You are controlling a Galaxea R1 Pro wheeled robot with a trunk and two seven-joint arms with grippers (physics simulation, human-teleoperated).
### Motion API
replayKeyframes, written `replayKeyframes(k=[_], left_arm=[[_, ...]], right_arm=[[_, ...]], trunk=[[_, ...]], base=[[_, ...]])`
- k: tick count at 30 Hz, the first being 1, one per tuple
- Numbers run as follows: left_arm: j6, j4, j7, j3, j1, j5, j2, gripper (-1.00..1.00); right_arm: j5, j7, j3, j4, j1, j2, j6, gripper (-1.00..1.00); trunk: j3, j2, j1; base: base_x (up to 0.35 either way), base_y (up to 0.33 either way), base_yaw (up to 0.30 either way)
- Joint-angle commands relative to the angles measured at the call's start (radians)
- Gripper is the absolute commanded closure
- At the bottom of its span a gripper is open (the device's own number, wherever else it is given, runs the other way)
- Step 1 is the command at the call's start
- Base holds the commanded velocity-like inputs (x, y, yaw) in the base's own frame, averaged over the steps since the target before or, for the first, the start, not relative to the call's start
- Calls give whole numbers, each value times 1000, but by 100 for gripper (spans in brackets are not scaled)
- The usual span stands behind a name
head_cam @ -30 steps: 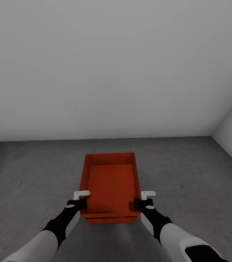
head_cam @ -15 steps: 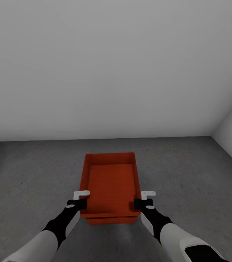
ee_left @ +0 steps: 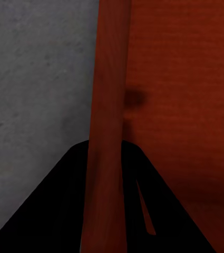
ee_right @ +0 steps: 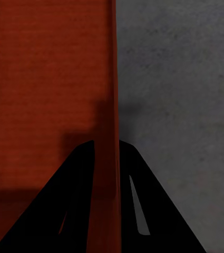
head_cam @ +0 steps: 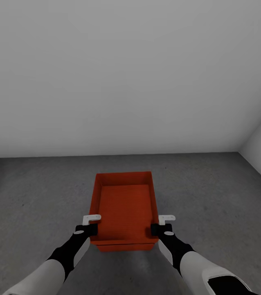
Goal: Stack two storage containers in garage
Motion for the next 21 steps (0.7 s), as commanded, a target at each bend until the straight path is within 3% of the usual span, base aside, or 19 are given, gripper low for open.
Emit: replayKeyframes(k=[1, 8, 18, 21], left_arm=[[6, 0, 12, 61, 0, 9, 10, 100], [6, 0, 12, 61, 0, 11, 10, 100], [6, 0, 12, 61, 0, 11, 10, 100], [6, 0, 12, 61, 0, 11, 10, 100]], right_arm=[[6, -4, -16, -2, -1, 0, -69, 100], [7, -4, -16, -2, -1, 0, -69, 100], [8, -4, -16, -3, -1, 0, -69, 100], [9, -3, -16, -2, -1, 0, -69, 100]], trunk=[[-4, -8, 4], [-26, -57, 31], [-26, -57, 31], [-35, -78, 42]], base=[[0, 0, 0], [0, 0, 0], [0, 0, 0], [0, 0, 0]])
